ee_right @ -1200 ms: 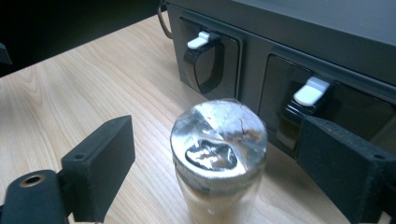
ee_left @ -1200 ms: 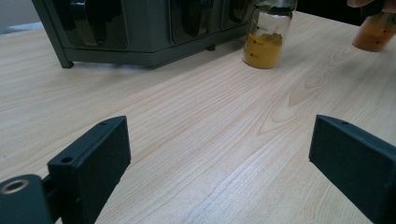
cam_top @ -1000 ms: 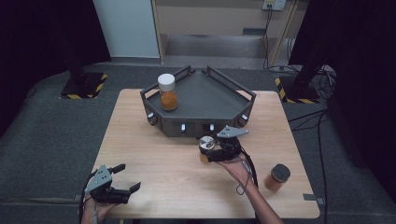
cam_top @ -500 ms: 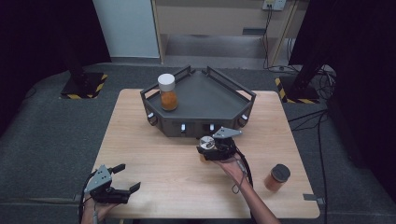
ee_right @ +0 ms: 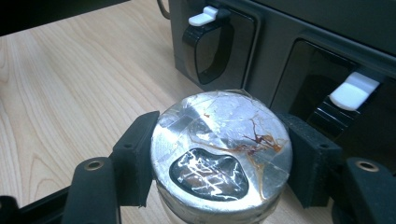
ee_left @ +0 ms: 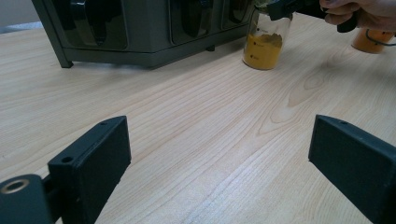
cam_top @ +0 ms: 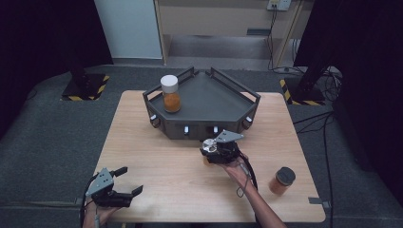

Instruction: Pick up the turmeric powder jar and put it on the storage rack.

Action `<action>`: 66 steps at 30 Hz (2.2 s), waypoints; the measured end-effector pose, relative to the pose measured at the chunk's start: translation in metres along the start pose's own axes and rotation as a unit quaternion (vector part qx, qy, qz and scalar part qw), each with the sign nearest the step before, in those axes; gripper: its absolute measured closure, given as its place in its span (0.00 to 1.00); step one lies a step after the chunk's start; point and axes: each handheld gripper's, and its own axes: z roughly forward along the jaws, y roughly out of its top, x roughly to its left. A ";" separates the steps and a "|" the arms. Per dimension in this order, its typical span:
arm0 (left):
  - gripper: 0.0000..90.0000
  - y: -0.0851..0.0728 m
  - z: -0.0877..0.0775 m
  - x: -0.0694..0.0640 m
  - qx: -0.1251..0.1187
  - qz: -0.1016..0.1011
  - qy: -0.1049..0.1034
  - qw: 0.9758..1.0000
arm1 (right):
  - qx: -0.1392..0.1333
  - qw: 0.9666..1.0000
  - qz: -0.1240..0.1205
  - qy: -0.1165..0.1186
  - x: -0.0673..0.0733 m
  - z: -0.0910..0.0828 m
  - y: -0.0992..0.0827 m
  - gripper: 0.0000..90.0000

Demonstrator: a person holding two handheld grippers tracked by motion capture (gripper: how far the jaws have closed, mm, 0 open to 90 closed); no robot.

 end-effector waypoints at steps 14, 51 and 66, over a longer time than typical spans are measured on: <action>0.05 0.001 0.001 0.000 0.003 0.002 -0.001 1.000 | 0.000 1.000 -0.004 0.000 0.001 -0.013 0.021 0.39; 0.06 0.002 0.002 -0.001 0.007 0.005 -0.006 1.000 | -0.022 1.000 0.006 -0.020 -0.011 -0.052 0.120 0.39; 0.06 0.002 0.002 -0.001 0.007 0.005 -0.007 1.000 | -0.021 0.998 0.024 -0.050 -0.023 -0.043 0.145 0.39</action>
